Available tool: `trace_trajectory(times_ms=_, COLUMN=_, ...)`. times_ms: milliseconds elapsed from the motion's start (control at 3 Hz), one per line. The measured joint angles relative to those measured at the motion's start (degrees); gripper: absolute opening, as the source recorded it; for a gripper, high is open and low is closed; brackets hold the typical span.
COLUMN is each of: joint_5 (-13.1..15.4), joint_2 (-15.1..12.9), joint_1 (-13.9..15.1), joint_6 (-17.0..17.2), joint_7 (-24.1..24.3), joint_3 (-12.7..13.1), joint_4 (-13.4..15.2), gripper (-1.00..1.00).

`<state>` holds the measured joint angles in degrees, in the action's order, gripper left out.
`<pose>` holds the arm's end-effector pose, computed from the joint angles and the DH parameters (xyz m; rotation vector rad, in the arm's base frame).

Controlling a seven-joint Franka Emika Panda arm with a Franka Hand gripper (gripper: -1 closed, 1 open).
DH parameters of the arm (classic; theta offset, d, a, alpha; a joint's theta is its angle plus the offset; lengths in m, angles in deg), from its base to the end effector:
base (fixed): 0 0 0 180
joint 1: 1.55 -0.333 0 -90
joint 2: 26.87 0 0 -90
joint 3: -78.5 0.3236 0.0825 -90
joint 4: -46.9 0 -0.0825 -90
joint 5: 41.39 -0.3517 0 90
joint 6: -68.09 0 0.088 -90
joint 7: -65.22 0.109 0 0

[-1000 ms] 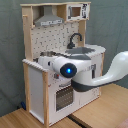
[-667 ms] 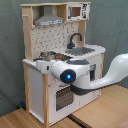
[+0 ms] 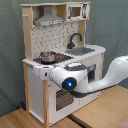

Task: Play with the kitchen

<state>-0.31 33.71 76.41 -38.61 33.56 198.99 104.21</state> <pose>0.2887 0.6873 0.4596 0.9360 1.3214 0.4635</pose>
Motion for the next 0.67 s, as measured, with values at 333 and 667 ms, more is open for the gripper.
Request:
trace_trajectory(times_ms=333, joint_5=2.48, joint_2=-0.27, joint_1=-0.89, joint_6=-4.49, joint_7=1.89, joint_3=-0.36, joint_4=3.09, gripper=1.0)
trace_trajectory(times_ms=667, joint_5=4.77, joint_2=-0.77, joint_1=-2.2, joint_6=-9.1, joint_7=3.99, joint_3=-1.02, joint_4=6.77, gripper=1.0)
